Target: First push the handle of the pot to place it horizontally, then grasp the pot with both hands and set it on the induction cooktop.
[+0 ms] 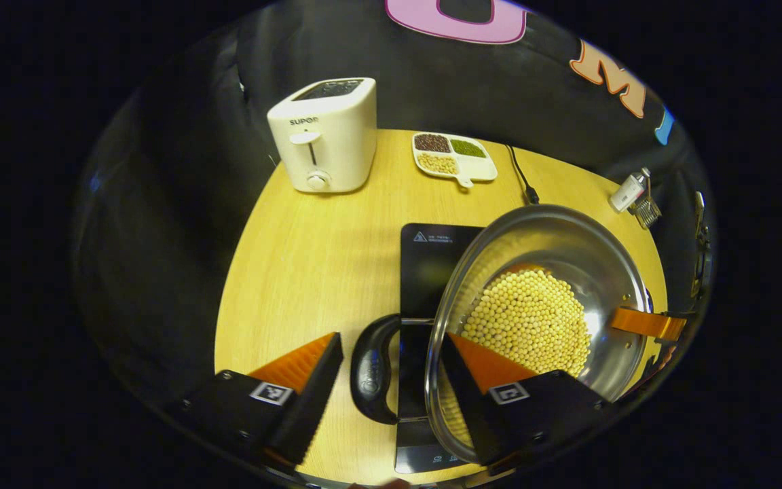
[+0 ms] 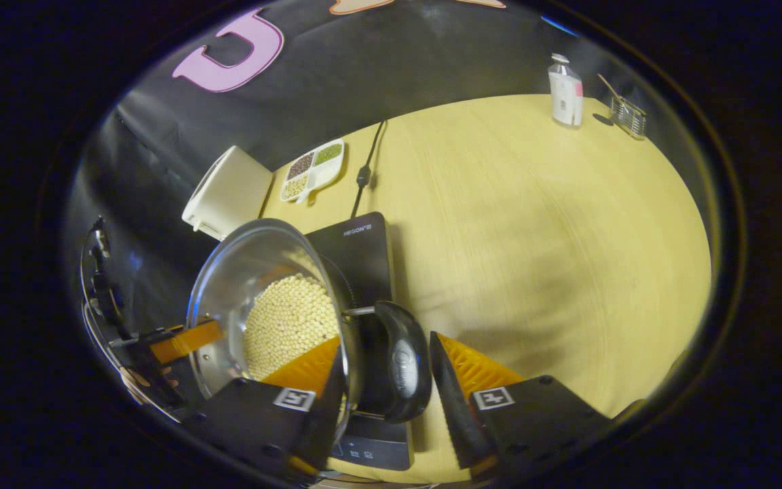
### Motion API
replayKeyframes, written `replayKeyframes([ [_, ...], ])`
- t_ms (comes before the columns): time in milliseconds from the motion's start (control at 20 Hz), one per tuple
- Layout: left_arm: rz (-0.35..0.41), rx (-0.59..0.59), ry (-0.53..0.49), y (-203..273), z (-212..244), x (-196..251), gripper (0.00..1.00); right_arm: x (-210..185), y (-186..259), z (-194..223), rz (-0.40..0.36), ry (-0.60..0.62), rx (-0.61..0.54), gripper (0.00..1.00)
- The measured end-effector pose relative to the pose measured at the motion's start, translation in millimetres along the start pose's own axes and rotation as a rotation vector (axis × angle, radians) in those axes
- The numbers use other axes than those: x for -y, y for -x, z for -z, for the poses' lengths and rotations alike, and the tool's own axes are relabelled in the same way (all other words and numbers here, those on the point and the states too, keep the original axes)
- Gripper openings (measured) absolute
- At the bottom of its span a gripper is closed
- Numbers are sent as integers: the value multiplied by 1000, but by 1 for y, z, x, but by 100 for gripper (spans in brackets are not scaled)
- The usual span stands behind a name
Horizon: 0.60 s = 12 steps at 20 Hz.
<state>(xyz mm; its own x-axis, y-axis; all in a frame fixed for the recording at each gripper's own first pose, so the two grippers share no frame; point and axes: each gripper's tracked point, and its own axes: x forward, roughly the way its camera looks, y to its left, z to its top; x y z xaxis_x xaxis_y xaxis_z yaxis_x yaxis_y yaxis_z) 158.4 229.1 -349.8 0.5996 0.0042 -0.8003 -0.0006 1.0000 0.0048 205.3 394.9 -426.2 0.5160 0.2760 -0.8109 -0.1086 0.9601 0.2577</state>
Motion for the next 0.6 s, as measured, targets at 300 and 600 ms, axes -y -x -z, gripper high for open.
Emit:
replayKeyframes([
  [300, -38, 148, 15, 28, -18, 2, 100, -7, 24, -18, -43, 33, 168, 94],
  [600, -95, 227, 35, 66, -22, 5, 99, 6, 75, -41, -3, 2, 334, 93],
])
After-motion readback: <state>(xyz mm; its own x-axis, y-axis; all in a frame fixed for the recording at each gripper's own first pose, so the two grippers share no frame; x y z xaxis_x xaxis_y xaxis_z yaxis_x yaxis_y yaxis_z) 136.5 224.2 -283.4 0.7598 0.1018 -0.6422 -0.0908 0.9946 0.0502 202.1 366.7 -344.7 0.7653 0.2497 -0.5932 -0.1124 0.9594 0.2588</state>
